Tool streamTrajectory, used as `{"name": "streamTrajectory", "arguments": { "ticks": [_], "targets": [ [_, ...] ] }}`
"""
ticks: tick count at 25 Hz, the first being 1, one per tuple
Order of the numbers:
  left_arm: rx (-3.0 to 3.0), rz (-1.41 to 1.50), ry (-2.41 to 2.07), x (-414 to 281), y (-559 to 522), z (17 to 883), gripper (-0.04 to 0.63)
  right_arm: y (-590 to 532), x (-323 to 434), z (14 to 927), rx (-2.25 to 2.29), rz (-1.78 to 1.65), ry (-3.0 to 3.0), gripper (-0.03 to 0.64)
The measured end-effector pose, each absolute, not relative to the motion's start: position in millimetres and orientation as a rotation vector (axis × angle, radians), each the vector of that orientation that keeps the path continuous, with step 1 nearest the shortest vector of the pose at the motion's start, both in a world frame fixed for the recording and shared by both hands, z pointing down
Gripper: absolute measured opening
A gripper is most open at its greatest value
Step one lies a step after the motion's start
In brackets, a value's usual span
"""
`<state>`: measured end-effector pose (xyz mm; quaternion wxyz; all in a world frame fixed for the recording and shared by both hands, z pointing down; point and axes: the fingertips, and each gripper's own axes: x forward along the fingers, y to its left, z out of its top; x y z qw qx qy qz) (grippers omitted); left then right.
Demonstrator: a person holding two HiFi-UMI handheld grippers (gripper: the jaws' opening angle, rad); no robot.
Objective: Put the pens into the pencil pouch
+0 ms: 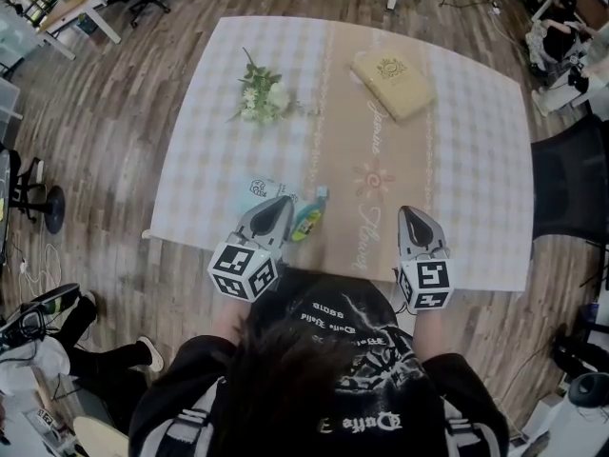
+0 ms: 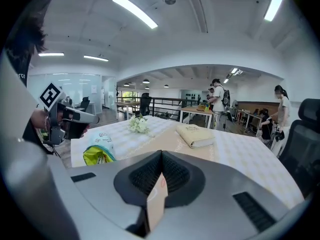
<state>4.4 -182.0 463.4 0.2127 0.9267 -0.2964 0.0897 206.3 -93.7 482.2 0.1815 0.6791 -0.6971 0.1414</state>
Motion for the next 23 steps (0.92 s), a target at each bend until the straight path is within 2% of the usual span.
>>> {"name": "streamTrajectory", "arguments": {
  "ticks": [23],
  "targets": [
    [2.612,0.309,-0.824,0.4,-192.4,467.9,0.020,-104.3,199.5,483.5,1.928,0.367,-1.948,0.006]
  ]
}}
